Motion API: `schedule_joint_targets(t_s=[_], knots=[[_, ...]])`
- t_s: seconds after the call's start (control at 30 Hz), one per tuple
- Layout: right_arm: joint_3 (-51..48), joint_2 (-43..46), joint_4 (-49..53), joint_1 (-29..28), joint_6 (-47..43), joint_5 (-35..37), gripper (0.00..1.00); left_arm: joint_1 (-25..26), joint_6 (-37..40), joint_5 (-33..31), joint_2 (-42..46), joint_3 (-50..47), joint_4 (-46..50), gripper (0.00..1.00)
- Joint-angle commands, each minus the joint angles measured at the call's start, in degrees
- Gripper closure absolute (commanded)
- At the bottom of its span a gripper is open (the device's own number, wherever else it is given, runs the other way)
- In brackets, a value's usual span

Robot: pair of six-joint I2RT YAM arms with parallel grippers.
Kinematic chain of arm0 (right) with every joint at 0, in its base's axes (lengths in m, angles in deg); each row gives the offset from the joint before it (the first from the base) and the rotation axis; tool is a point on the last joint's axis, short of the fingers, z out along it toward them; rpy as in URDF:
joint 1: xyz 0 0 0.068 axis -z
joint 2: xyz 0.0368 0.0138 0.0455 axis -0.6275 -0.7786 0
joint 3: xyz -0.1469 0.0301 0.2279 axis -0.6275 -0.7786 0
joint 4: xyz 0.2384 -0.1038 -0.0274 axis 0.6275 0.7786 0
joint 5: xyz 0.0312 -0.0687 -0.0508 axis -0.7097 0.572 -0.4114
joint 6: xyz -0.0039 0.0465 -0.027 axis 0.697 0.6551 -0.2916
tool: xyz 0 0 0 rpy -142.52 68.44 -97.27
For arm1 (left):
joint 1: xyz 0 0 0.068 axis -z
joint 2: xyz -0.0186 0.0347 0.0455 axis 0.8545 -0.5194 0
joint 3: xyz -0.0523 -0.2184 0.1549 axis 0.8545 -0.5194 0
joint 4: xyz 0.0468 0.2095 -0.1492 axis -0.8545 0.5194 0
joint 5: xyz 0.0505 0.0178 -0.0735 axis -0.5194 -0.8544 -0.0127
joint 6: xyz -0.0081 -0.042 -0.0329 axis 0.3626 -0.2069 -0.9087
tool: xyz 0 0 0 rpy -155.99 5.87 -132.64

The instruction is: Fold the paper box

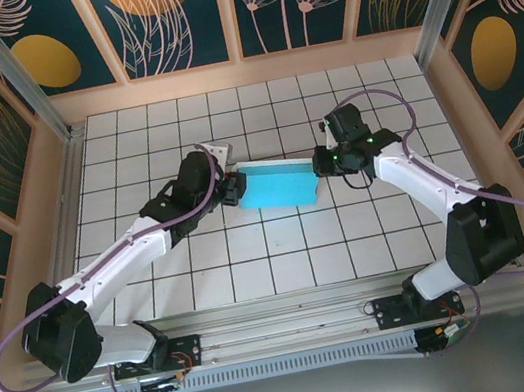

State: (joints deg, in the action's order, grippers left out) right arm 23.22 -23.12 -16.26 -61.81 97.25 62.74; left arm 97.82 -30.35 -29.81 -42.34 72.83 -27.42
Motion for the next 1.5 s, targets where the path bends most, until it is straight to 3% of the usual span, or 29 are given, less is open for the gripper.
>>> schedule_joint_targets(t_s=[0.0, 0.13, 0.23, 0.37, 0.9, 1.13, 1.47], knots=[[1.7, -0.8, 1.8, -0.5, -0.7, 0.3, 0.88, -1.7, -2.8, -1.0, 0.2, 3.7, 4.6, 0.58], [2.1, -1.1, 2.0, -0.5, -1.1, 0.2, 0.88, -7.2, 1.8, 6.0, -1.4, 5.1, 7.4, 0.58], [2.5, -1.5, 2.6, -0.6, -1.7, 0.3, 0.88, -11.6, 10.7, 16.9, -3.4, 8.2, 11.5, 0.59], [2.8, -2.0, 2.9, -0.6, -1.9, -0.2, 0.88, -13.5, 17.7, 25.9, -6.4, 12.8, 17.1, 0.61], [2.8, -2.1, 3.2, -0.5, -2.1, -0.2, 0.88, -13.7, 18.2, 24.6, -16.0, 17.8, 15.4, 0.62], [3.1, -2.2, 3.4, -0.5, -2.2, -0.1, 0.88, -13.7, 18.0, 25.0, -16.7, 17.6, 15.1, 0.74], [2.9, -2.1, 3.4, -0.6, -2.2, -0.2, 0.88, -13.7, 17.4, 25.9, -17.3, 17.5, 14.4, 0.77]])
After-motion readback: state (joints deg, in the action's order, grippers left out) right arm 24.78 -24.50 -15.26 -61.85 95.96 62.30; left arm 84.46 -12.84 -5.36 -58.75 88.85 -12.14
